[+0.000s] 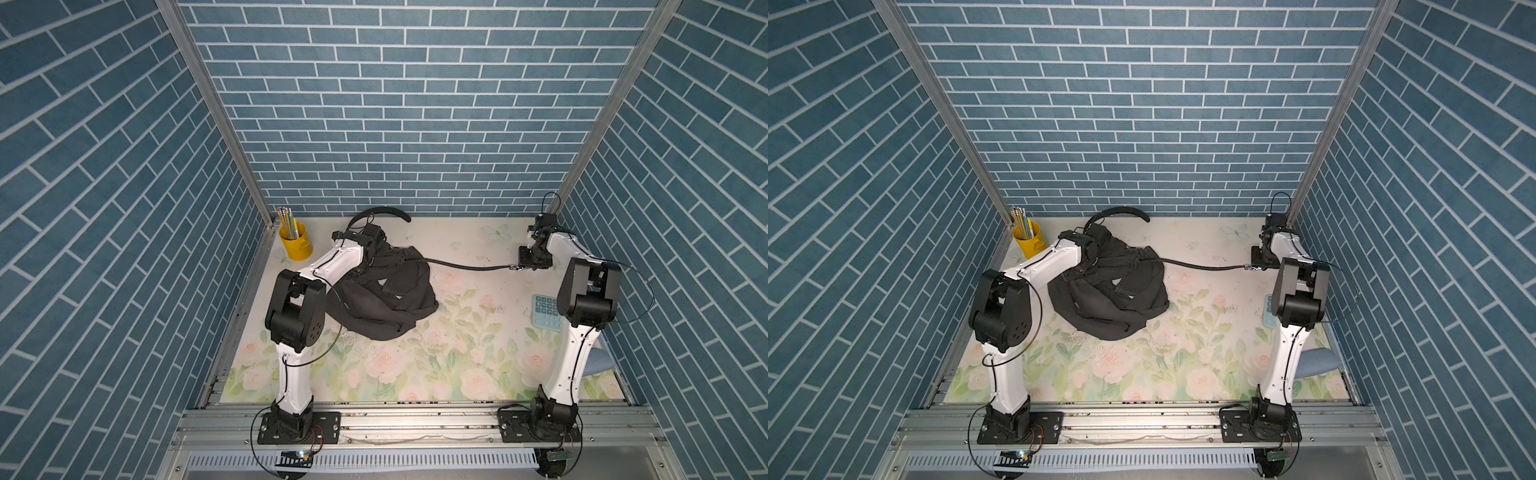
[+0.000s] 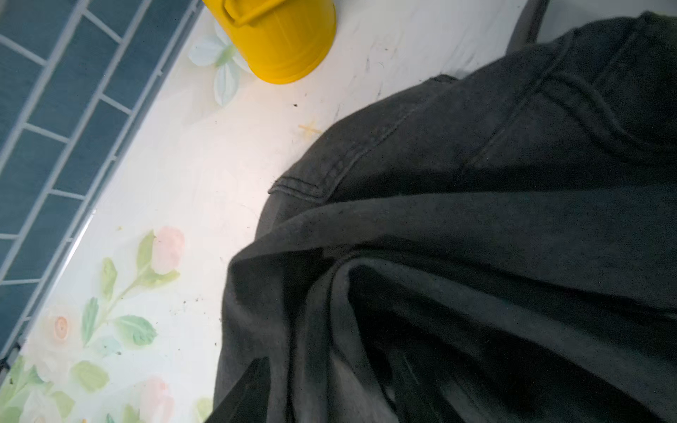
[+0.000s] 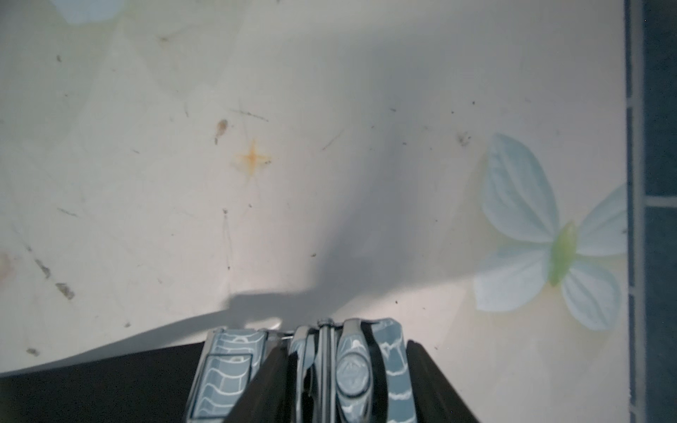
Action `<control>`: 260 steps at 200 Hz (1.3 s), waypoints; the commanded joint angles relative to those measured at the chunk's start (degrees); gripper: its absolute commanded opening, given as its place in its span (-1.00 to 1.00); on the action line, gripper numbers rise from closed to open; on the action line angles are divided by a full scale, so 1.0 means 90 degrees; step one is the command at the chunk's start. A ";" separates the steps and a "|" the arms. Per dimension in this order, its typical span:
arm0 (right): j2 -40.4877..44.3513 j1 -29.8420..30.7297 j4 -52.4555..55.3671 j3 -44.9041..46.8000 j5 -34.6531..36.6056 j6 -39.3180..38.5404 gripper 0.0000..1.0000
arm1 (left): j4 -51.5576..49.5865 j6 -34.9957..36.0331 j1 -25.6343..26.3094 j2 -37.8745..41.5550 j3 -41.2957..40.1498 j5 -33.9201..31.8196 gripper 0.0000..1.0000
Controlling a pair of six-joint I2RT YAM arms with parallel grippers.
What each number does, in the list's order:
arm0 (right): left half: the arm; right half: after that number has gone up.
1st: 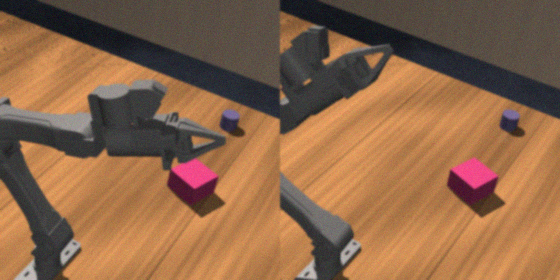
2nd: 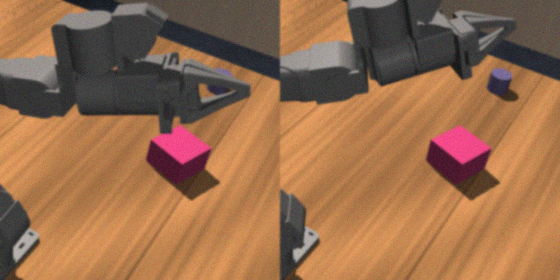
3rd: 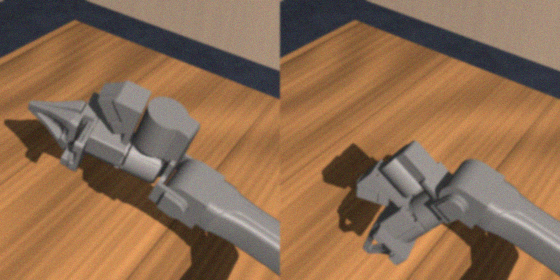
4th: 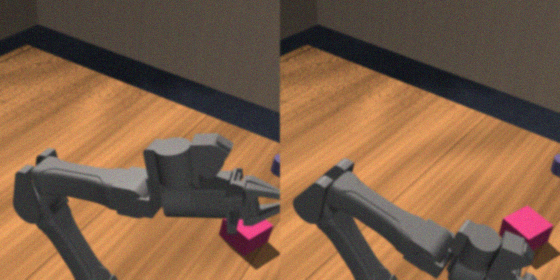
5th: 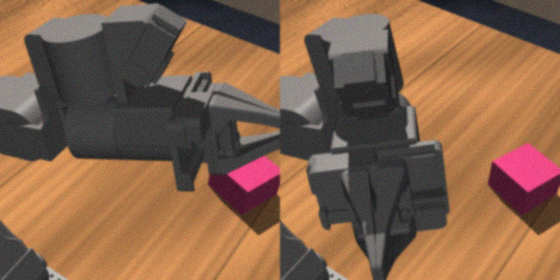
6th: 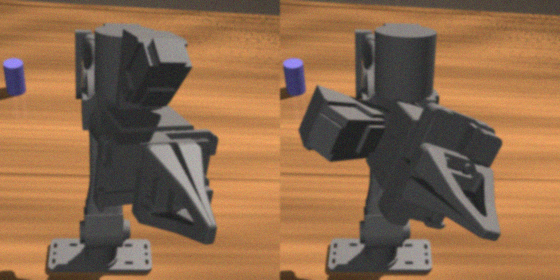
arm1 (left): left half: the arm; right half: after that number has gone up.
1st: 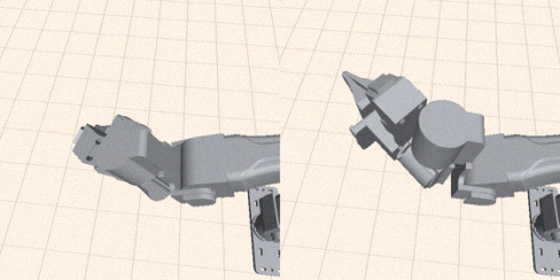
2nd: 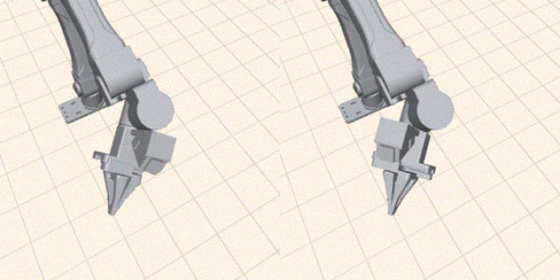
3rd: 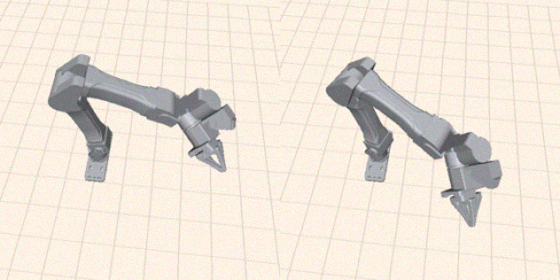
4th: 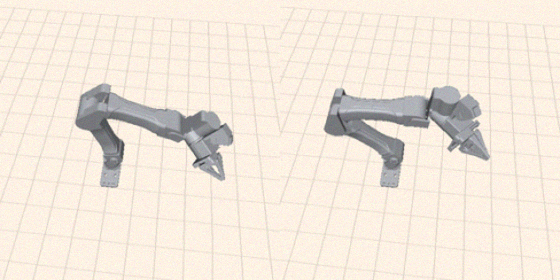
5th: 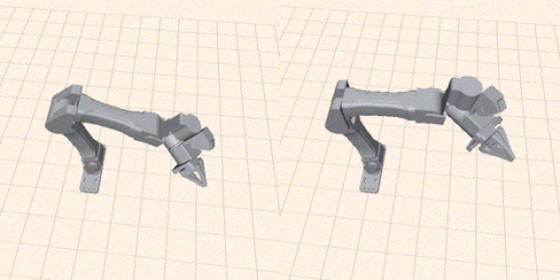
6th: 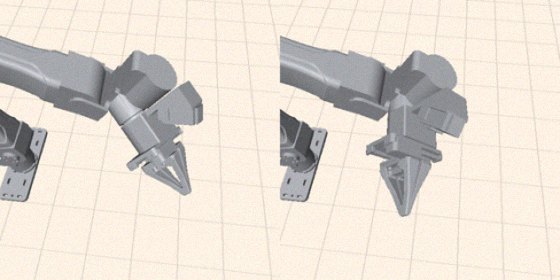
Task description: Remove the belt from the trousers
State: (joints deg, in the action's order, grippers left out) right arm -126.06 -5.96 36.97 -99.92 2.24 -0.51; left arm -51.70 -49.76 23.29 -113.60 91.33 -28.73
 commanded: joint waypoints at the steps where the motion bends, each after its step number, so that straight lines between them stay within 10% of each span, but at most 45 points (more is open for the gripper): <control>1: -0.0578 -0.0020 -0.0133 0.0143 -0.0137 -0.0139 -0.76 | 0.0845 0.0499 0.0064 0.0434 -0.0377 0.0854 0.20; 116: -0.0010 -0.0124 -0.0040 0.0295 -0.0549 -0.0262 0.69 | 0.2029 0.1028 0.0117 0.1348 -0.1690 0.1822 0.22; 167: 0.1041 0.0087 -0.0109 0.0809 -0.0508 -0.0230 0.70 | 0.2235 0.0981 0.0212 0.1441 -0.2027 0.1996 0.22; 260: 0.1366 0.2799 -0.1523 0.1176 -0.1758 -0.0402 0.67 | 0.2769 0.0892 0.0342 0.0989 -0.2135 0.3314 0.21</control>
State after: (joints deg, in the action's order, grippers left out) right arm -110.32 14.46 27.05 -91.37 -11.25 -2.39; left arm -27.64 -41.30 25.74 -102.61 72.60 -1.76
